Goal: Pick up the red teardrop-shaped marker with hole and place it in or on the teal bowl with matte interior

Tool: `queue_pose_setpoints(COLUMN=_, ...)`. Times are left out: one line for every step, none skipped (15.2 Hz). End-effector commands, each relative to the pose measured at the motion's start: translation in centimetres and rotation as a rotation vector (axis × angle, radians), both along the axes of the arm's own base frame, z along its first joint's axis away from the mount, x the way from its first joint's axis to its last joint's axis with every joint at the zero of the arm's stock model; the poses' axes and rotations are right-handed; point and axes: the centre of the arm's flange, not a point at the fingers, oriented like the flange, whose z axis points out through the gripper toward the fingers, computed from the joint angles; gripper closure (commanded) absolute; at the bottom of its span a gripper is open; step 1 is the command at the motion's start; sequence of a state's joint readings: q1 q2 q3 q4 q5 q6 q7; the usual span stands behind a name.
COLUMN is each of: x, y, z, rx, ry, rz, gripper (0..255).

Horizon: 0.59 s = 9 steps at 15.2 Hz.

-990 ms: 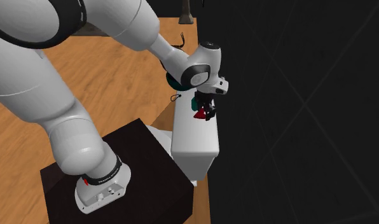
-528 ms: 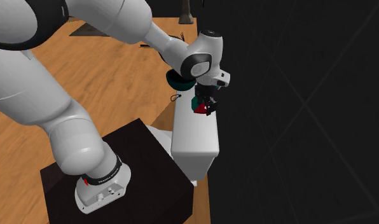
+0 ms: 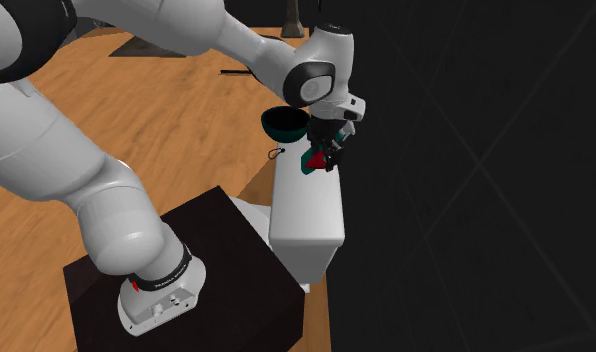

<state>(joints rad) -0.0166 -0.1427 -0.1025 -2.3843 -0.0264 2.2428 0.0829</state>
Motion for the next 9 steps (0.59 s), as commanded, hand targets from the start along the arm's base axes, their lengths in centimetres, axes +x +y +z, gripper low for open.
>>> queue_pose_setpoints(x=0.0, y=0.0, z=0.7, rx=0.000, ry=0.001, rz=0.000, gripper=255)
queue_pose_setpoints(x=0.5, y=1.2, z=0.7, rx=0.000, ry=0.001, rz=0.000, gripper=255)
queue_pose_setpoints(x=0.9, y=2.5, z=0.7, rx=0.000, ry=0.001, rz=0.000, gripper=255)
queue_pose_setpoints(x=1.3, y=3.7, z=0.7, rx=0.000, ry=0.001, rz=0.000, gripper=255)
queue_pose_setpoints(x=1.7, y=5.0, z=0.7, rx=0.000, ry=0.001, rz=0.000, gripper=255)
queue_pose_setpoints(x=2.2, y=6.3, z=0.8, rx=0.000, ry=0.001, rz=0.000, gripper=255)
queue_pose_setpoints(x=2.6, y=7.5, z=0.8, rx=0.000, ry=0.001, rz=0.000, gripper=255)
queue_pose_setpoints(x=3.0, y=8.8, z=0.8, rx=0.000, ry=0.001, rz=0.000, gripper=255)
queue_pose_setpoints(x=3.4, y=10.0, z=0.8, rx=0.000, ry=0.001, rz=0.000, gripper=255)
